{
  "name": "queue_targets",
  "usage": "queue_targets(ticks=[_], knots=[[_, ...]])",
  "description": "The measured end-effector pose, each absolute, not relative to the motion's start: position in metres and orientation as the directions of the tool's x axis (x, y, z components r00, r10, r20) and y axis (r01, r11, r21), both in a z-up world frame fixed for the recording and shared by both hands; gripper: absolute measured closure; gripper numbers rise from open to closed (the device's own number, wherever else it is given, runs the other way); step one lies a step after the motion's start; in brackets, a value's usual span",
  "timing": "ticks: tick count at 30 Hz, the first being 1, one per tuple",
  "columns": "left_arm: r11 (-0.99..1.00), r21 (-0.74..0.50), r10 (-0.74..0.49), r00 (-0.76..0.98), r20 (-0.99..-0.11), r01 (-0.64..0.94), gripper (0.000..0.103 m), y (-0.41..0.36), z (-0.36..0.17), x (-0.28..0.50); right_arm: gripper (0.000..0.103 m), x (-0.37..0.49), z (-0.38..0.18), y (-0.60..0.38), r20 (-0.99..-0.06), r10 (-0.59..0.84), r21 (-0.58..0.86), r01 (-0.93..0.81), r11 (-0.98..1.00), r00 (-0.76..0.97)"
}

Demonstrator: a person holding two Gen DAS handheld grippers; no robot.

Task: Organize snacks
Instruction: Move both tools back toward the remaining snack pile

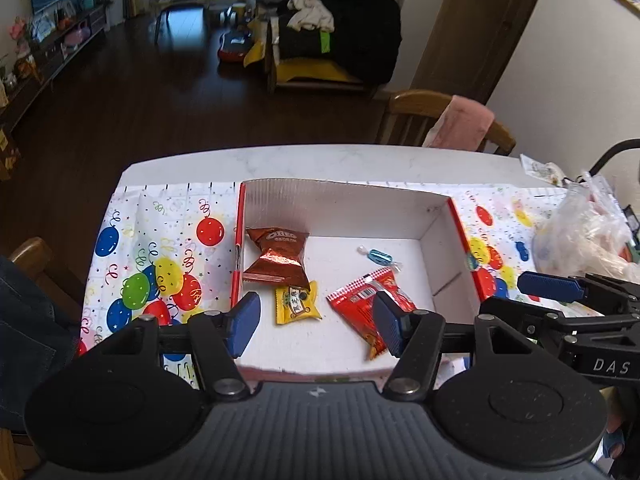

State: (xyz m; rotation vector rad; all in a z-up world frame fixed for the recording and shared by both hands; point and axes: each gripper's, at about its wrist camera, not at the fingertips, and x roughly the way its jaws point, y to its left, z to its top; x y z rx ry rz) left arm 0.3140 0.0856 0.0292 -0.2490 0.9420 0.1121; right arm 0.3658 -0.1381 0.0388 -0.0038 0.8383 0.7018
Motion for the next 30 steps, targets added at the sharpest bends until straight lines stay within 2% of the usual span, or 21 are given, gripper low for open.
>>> queue_targets(ticks=[4,8,13,30], knots=[[0.970,-0.161,-0.015,0.617,-0.787,-0.182,0.041,0.082,0.040,0.288,0.021,0.344,0.047,-0.141,-0.657,0.585,0.257,-0.588,0.767,0.475],[0.975,-0.148,-0.007,0.646,-0.763,-0.165,0.031,0.078,0.045,0.262,0.014,0.323,0.050,-0.144,-0.635,0.596,0.251,-0.598,0.761,0.492],[0.974,-0.167,-0.026,0.654,-0.756,-0.154,0.030,0.079,0.040,0.235,0.005,0.300,0.045,-0.152,-0.621,0.599,0.255,-0.593,0.764,0.505],[0.985,-0.149,-0.062,0.629,-0.775,-0.086,0.027,0.066,-0.005,0.160,0.001,0.237,-0.009,-0.180,-0.658,0.548,0.207,-0.575,0.791,0.516]])
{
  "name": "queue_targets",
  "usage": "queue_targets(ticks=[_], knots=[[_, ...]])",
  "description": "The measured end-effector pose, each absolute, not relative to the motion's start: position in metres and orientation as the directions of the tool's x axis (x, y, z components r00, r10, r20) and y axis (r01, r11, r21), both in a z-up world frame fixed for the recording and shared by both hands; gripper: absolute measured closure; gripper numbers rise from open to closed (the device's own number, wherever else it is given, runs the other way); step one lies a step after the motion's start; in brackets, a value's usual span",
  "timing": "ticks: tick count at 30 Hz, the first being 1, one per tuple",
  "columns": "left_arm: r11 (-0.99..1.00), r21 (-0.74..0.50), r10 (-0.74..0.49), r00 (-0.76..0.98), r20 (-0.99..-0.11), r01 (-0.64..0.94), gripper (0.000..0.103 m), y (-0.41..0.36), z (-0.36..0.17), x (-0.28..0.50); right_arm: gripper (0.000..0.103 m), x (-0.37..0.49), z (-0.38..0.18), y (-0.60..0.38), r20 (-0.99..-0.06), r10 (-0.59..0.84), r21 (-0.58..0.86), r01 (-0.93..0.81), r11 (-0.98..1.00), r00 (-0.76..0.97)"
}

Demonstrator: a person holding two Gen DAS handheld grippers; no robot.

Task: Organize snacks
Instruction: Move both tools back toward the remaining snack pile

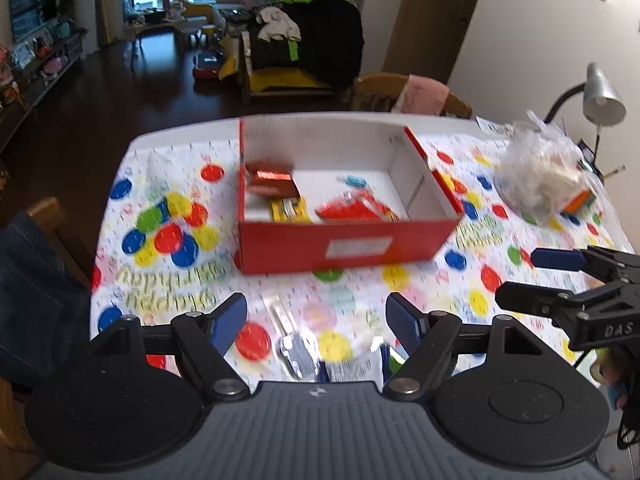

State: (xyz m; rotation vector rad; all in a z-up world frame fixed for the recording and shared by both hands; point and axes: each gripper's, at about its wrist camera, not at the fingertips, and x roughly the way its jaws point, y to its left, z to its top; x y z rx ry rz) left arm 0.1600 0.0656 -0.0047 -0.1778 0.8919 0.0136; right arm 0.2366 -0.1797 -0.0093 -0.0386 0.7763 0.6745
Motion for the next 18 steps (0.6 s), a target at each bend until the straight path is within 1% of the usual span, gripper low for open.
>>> queue_targets(ticks=[8,15,18], knots=[[0.991,-0.132,-0.115,0.559,-0.821,0.010,0.027,0.051,-0.045,0.137,0.001,0.210,-0.042,-0.179,-0.710,0.511,0.126,-0.627,0.769,0.484],[0.998,-0.056,-0.048,0.476,-0.878,-0.001,0.027,0.044,-0.096,0.110,0.006,0.201,-0.078,-0.175,-0.767,0.472,0.105,-0.641,0.760,0.434],[0.999,-0.049,-0.037,0.440,-0.897,-0.016,0.027,0.042,-0.115,0.100,0.009,0.198,-0.091,-0.171,-0.786,0.452,0.083,-0.652,0.754,0.422]])
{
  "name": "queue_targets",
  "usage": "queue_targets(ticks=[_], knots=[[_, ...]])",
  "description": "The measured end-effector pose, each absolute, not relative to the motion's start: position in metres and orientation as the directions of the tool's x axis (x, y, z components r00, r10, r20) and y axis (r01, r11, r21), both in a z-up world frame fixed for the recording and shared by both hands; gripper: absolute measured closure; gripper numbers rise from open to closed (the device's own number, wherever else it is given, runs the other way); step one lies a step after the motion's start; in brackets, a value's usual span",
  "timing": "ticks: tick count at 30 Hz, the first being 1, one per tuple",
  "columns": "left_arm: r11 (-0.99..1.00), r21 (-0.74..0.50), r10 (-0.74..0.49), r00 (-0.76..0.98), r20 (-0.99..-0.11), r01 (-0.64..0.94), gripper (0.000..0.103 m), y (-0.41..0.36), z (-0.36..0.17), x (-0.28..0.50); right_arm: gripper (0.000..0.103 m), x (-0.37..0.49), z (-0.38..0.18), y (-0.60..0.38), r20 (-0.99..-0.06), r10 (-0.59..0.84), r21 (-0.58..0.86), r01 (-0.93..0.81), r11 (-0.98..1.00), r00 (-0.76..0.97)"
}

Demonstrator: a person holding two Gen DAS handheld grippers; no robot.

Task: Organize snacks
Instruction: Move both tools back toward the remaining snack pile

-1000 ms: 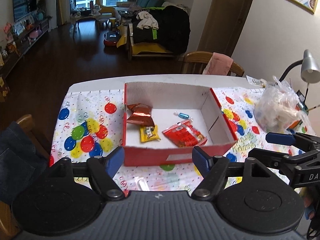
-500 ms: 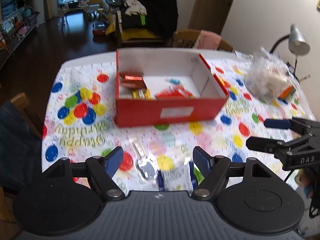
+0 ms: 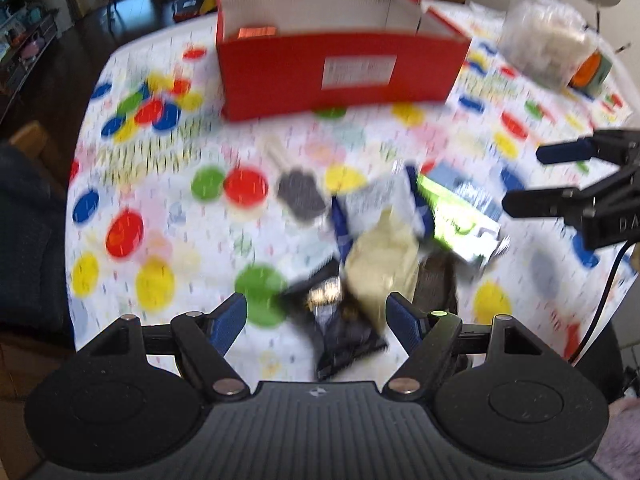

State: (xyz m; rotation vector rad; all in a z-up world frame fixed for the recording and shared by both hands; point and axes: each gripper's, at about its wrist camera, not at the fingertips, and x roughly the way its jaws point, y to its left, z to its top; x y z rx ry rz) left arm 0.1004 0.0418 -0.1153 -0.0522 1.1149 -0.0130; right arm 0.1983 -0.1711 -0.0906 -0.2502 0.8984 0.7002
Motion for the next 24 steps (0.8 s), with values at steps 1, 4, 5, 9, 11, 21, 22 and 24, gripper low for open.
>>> queue_targets(ticks=[1,4,5,9,11,21,22,24], knots=[[0.999,-0.048,-0.037,0.430,-0.902,-0.015,0.027,0.040,-0.120,0.098,0.010,0.199,-0.094,-0.170,-0.792,0.445,0.077,-0.656,0.751,0.417],[0.999,-0.033,-0.021,0.403,-0.915,-0.023,0.027,0.035,-0.134,0.096,0.011,0.198,-0.102,-0.164,-0.803,0.438,0.066,-0.670,0.739,0.404],[0.999,-0.023,-0.010,0.401,-0.916,-0.028,0.027,0.034,-0.137,0.096,0.015,0.197,-0.104,-0.162,-0.806,0.435,0.058,-0.677,0.733,0.402],[0.999,-0.001,0.020,0.400,-0.916,-0.051,0.027,0.030,-0.145,0.100,0.021,0.197,-0.112,-0.151,-0.814,0.411,0.004,-0.703,0.712,0.411],[0.999,0.012,0.032,0.397,-0.917,-0.051,0.027,0.027,-0.148,0.102,0.028,0.198,-0.116,-0.144,-0.818,0.399,-0.020,-0.715,0.699,0.414],[0.994,0.050,0.084,0.389,-0.917,-0.097,0.027,0.024,-0.160,0.108,0.036,0.193,-0.133,-0.121,-0.825,0.358,-0.123,-0.757,0.642,0.437],[0.993,0.053,0.089,0.390,-0.916,-0.103,0.027,0.024,-0.160,0.108,0.036,0.192,-0.134,-0.119,-0.824,0.353,-0.136,-0.760,0.635,0.443],[0.992,0.052,0.094,0.395,-0.914,-0.116,0.027,0.026,-0.161,0.108,0.036,0.189,-0.136,-0.113,-0.823,0.342,-0.169,-0.770,0.615,0.454]])
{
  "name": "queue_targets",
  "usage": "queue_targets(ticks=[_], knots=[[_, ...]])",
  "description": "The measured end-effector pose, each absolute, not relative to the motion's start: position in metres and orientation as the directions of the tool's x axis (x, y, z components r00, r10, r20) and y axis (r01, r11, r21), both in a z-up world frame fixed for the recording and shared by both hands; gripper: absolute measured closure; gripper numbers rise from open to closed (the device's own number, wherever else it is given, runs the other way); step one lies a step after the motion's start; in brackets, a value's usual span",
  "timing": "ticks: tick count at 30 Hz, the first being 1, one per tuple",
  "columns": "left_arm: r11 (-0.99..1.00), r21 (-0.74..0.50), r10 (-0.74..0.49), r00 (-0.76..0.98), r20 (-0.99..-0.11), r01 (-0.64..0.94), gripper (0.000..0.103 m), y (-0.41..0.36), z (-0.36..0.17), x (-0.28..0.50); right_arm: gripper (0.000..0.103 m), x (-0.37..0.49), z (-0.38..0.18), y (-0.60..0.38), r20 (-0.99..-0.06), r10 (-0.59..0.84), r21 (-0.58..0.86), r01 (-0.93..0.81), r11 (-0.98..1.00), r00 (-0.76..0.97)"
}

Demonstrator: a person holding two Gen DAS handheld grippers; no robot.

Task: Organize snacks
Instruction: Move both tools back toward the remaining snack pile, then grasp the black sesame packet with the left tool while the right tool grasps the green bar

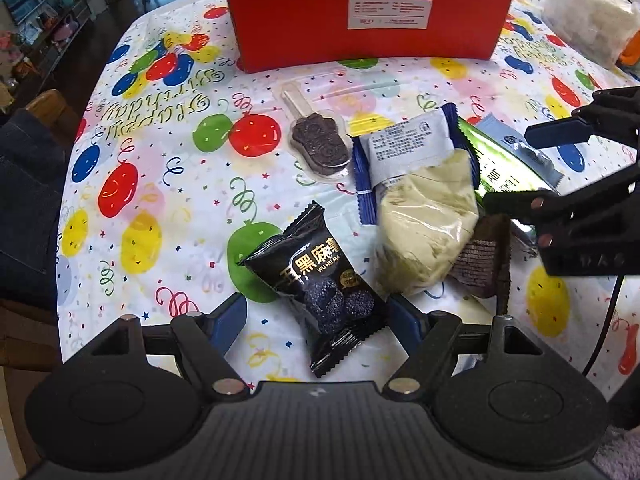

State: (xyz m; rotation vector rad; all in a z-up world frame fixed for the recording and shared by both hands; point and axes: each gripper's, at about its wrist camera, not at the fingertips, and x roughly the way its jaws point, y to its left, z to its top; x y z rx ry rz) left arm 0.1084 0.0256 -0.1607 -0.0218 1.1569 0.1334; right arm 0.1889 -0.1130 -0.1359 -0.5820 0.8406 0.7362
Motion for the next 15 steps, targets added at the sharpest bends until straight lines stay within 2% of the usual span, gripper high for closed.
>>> queue_targets(ticks=[7,15], knots=[[0.982,-0.032,0.044,0.388,-0.921,-0.188,0.027,0.039,-0.162,0.108,0.040,0.176,-0.149,-0.097,-0.820,0.295,-0.283,-0.796,0.535,0.490],[0.913,-0.229,-0.095,0.369,-0.924,-0.339,0.027,0.071,-0.156,0.100,0.042,0.175,-0.150,-0.099,-0.822,0.305,-0.268,-0.799,0.539,0.481]])
